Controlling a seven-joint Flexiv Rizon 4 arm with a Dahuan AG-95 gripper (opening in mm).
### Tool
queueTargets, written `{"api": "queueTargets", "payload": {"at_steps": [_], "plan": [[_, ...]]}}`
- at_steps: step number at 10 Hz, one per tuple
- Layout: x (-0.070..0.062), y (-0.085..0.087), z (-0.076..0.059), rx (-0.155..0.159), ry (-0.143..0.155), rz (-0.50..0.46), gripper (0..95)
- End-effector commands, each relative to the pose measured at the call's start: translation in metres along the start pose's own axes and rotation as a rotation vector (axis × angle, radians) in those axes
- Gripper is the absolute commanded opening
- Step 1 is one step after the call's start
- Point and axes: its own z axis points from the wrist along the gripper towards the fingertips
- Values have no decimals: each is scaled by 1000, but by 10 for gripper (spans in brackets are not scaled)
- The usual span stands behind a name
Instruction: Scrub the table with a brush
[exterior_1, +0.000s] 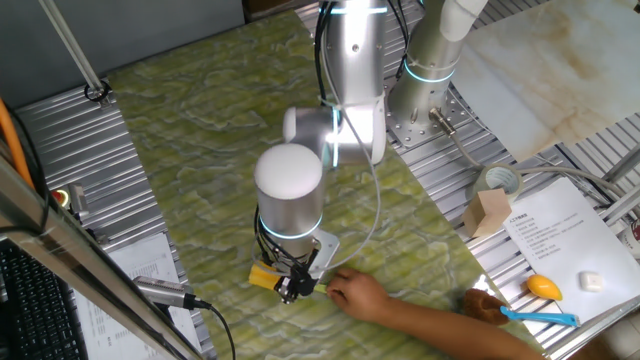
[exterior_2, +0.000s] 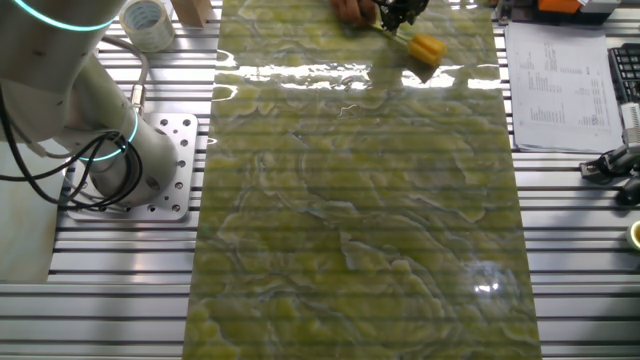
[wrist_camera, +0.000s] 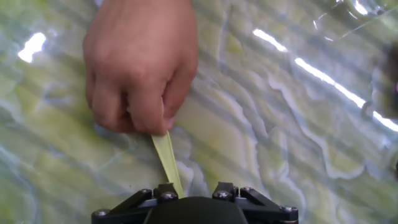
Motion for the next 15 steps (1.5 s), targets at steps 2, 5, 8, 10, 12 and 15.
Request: {"api": "queueTargets", "payload": {"at_steps": [2,5,8,10,12,15], "plan": [[0,10,4,-8,-5,-14,380],[-1,18,6,-12,-11,-15,380],[-9,19,9,-14,-7,-21,190],[-11,24,11,-14,-7,-18,190],[-12,27,11,-13,-9,-18,190],[-12,27,7,-13,-13,-23,190]]}}
